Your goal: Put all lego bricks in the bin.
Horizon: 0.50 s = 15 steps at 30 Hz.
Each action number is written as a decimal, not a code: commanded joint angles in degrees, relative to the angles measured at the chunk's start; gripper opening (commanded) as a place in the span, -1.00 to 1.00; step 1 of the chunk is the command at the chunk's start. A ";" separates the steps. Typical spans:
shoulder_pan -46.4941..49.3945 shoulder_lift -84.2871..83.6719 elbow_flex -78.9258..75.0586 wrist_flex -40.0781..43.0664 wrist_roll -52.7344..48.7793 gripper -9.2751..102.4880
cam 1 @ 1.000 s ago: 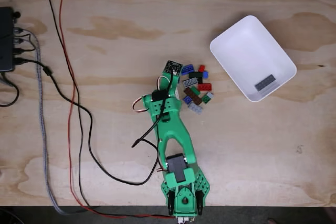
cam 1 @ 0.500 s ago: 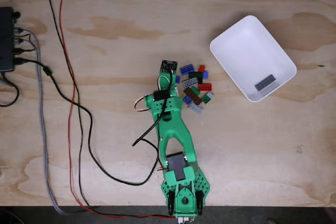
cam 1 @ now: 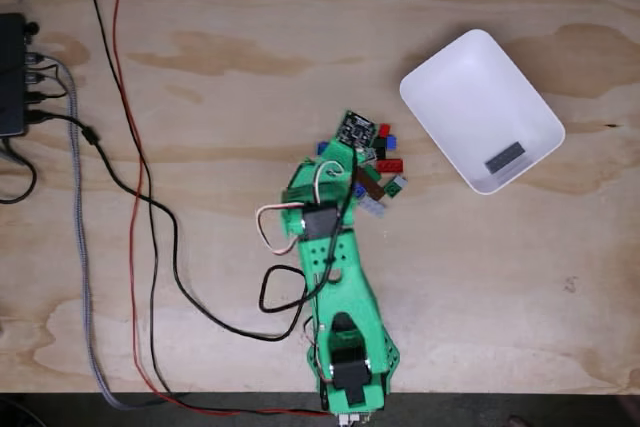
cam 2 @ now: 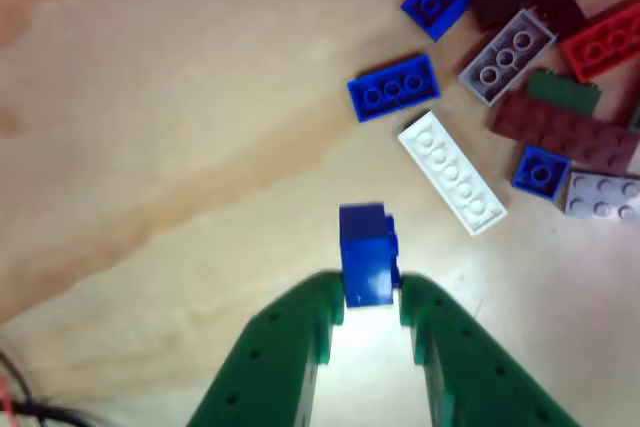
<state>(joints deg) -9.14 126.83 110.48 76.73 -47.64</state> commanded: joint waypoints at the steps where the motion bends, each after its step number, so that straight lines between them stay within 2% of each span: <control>1: 25.66 4.92 -2.11 -7.21 -7.82 -0.84; 4: 35.68 -2.37 3.43 -19.51 -12.30 -0.84; 9: 41.92 -15.73 2.20 -30.50 -15.91 -0.84; 12: 44.03 -24.08 -4.75 -34.01 -16.61 -0.84; 15: 44.21 -29.27 -11.87 -31.99 -17.84 -0.81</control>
<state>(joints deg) 33.13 105.12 109.25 46.41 -63.72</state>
